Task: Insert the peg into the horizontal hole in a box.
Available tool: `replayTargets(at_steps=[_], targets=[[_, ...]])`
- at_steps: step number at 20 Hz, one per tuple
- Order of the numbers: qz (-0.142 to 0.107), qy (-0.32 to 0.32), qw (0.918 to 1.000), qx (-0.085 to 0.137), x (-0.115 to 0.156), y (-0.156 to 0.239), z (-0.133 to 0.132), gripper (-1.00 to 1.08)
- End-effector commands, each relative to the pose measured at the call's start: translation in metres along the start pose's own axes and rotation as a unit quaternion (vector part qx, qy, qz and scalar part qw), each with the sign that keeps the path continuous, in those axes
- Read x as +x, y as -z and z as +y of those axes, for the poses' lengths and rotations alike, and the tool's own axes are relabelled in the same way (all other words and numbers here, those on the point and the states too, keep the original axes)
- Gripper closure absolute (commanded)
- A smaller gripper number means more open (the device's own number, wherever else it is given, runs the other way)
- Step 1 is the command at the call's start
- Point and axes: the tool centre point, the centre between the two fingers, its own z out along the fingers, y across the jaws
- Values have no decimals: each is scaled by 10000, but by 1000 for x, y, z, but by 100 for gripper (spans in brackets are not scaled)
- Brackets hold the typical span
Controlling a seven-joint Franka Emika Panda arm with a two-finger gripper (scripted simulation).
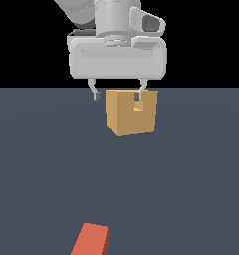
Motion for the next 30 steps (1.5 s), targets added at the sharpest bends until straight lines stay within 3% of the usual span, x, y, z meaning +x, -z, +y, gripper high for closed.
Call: replayTargets(at_steps=[1, 6, 11, 25, 30], targets=[[0, 0, 10000, 0, 0, 0, 0, -92], [-8, -34, 10000, -2, -14, -4, -1, -92], [-30, -136, 9999, -7, -54, -17, -6, -92], [-132, -619, 9980, -35, -249, -76, -34, -92], [-152, -748, 9971, -45, -301, -91, -43, -92]])
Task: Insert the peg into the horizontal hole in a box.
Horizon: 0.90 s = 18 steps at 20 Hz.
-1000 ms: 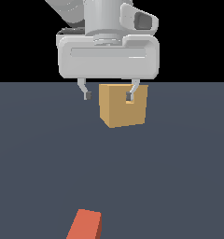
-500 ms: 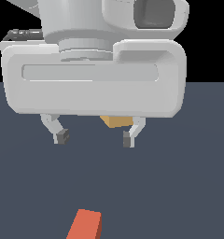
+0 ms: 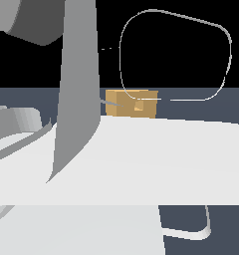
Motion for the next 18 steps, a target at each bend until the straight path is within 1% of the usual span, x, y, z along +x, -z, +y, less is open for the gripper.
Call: replayTargets(at_steps=[1, 4, 7, 14, 18], targets=[[-7, -43, 10000, -10, -21, -7, 0, -92], [-12, -84, 10000, -13, -37, -12, 0, -92], [-13, -103, 9999, -15, -45, -14, 0, -92], [-13, -111, 9999, -12, -45, -15, 0, -92], [-13, -111, 9999, -12, -44, -26, 0, -92]])
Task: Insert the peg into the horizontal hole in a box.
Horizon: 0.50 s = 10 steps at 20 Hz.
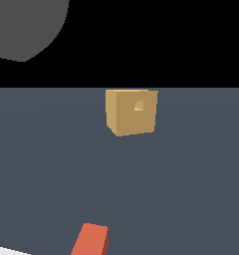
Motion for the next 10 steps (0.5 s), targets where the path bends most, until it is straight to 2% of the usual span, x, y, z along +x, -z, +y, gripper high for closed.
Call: replayTargets(at_steps=[1, 10], targets=[[3, 2, 10000, 6, 1, -10, -1, -92], [5, 8, 10000, 3, 2, -42, 0, -92]])
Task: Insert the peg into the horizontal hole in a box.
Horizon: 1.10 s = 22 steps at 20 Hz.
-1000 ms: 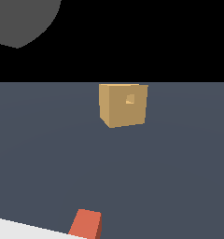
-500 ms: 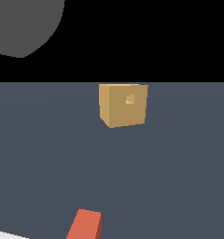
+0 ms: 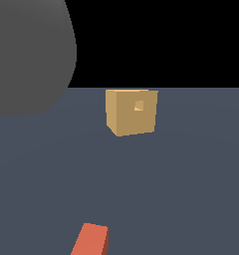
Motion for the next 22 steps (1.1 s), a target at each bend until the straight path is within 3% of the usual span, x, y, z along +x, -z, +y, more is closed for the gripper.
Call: replayTargets(at_steps=[1, 2, 3, 15, 22], targets=[[-3, 2, 10000, -9, 0, -2, 1, -92], [-3, 2, 10000, -9, 0, -2, 1, -92], [-3, 2, 10000, -9, 0, -2, 1, 108], [-2, 14, 10000, -8, 2, -2, 2, 108], [-6, 245, 9997, -7, 37, 8, 21, 108]])
